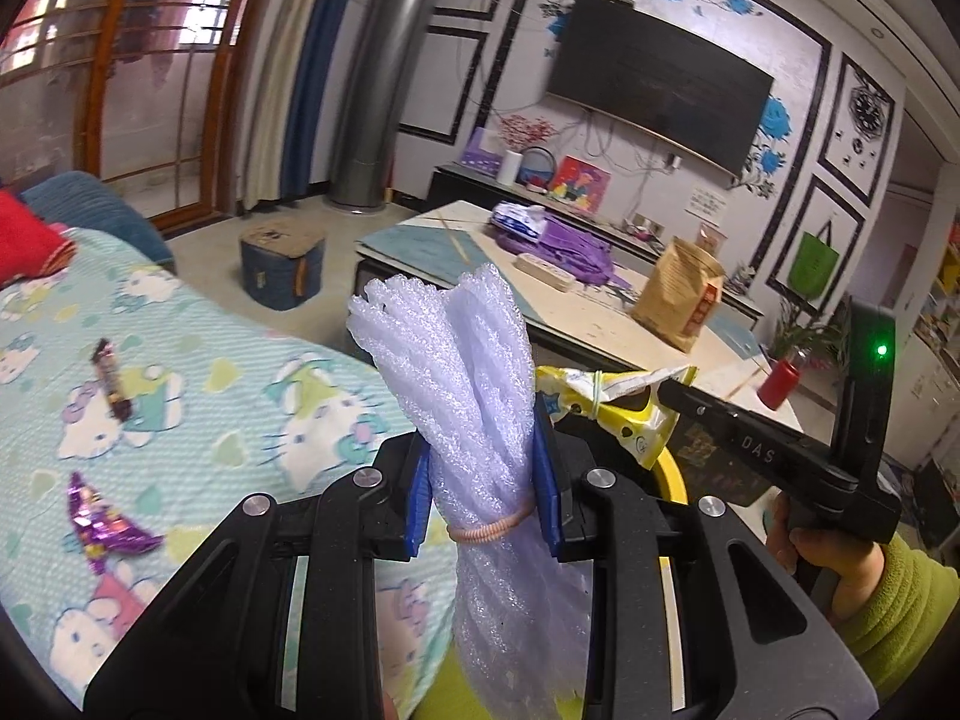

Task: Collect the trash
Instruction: 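Carry both items over the yellow bin and open both tools to drop them, then move both open tools back over the wrappers on the bed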

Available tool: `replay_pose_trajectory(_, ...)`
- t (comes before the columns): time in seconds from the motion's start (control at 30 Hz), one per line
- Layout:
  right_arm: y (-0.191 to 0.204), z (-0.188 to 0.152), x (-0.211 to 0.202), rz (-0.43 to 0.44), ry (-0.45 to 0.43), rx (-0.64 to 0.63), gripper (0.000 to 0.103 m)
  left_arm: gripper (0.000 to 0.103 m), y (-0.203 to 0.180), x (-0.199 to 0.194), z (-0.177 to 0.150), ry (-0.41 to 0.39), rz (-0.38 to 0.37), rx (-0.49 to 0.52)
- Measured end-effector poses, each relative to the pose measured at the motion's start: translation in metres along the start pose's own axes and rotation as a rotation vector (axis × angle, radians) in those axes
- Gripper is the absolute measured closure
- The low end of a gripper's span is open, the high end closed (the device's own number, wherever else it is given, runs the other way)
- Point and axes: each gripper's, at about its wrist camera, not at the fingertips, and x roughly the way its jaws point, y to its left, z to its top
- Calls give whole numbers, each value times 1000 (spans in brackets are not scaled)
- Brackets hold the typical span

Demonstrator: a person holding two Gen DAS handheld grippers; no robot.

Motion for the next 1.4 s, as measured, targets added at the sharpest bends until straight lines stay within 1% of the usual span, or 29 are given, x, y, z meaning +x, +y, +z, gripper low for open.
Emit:
replay_pose_trajectory(0.23,-30,-11,2,-63,30,43,98,81,-23,29,0,22,-49,40)
replay_pose_trajectory(0.47,-55,-24,9,-117,85,91,98,81,-36,57,-4,48,-73,64)
replay_pose_trajectory(0.67,-72,-29,17,-133,125,148,98,80,-44,86,-3,87,-84,78)
replay_pose_trajectory(0.73,-76,-29,20,-127,134,163,96,78,-47,98,-1,106,-90,80)
replay_pose_trajectory(0.83,-81,-30,23,-124,142,189,93,70,-50,109,3,116,-71,81)
replay_pose_trajectory(0.87,-82,-30,24,-127,143,193,92,60,-49,112,5,119,-59,75)
replay_pose_trajectory(0.9,-83,-30,23,-134,143,197,88,48,-46,115,7,121,-50,64)
replay_pose_trajectory(0.93,-84,-30,23,-136,139,204,81,42,-42,116,8,124,-43,47)
replay_pose_trajectory(0.97,-86,-30,21,-135,132,216,75,38,-38,115,8,127,-48,37)
replay_pose_trajectory(1.03,-87,-29,20,-142,123,223,72,33,-34,113,7,129,-49,30)
replay_pose_trajectory(1.1,-88,-28,20,-148,112,222,71,20,-29,108,5,126,-37,15)
replay_pose_trajectory(1.17,-86,-27,19,-142,103,223,62,16,-23,102,3,125,-24,-8)
replay_pose_trajectory(1.2,-84,-27,18,-138,98,221,61,13,-21,98,2,124,-17,-16)
replay_pose_trajectory(1.3,-78,-25,15,-129,82,203,57,12,-15,90,0,117,-2,-30)
replay_pose_trajectory(1.33,-75,-23,13,-120,74,196,54,11,-14,87,0,112,4,-33)
replay_pose_trajectory(1.4,-71,-22,12,-110,65,185,52,11,-10,78,0,100,19,-37)
